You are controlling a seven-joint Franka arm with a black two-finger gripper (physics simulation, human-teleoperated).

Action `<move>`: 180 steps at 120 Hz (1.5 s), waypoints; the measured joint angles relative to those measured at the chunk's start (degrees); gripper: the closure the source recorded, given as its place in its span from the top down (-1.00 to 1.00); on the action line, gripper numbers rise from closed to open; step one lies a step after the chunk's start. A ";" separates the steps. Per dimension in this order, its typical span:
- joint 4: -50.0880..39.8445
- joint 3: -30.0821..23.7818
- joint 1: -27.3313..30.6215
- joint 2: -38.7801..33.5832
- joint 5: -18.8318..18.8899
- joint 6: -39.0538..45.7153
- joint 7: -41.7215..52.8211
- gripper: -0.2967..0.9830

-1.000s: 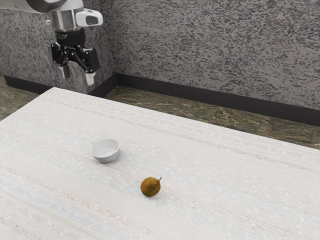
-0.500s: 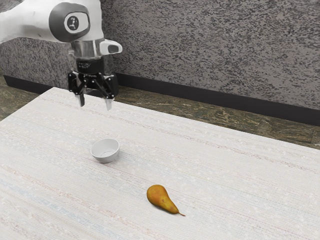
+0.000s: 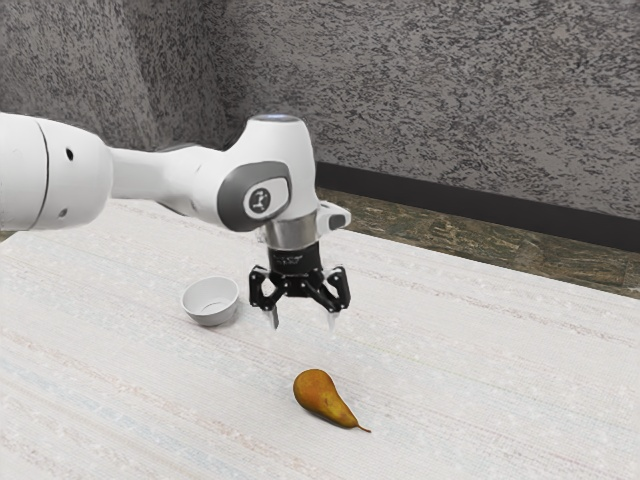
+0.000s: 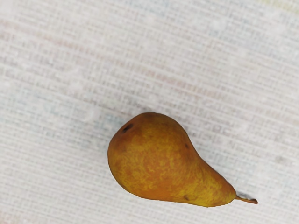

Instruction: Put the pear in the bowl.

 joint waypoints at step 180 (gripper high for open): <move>-16.75 0.53 -3.18 4.42 -2.34 29.47 -36.35 0.53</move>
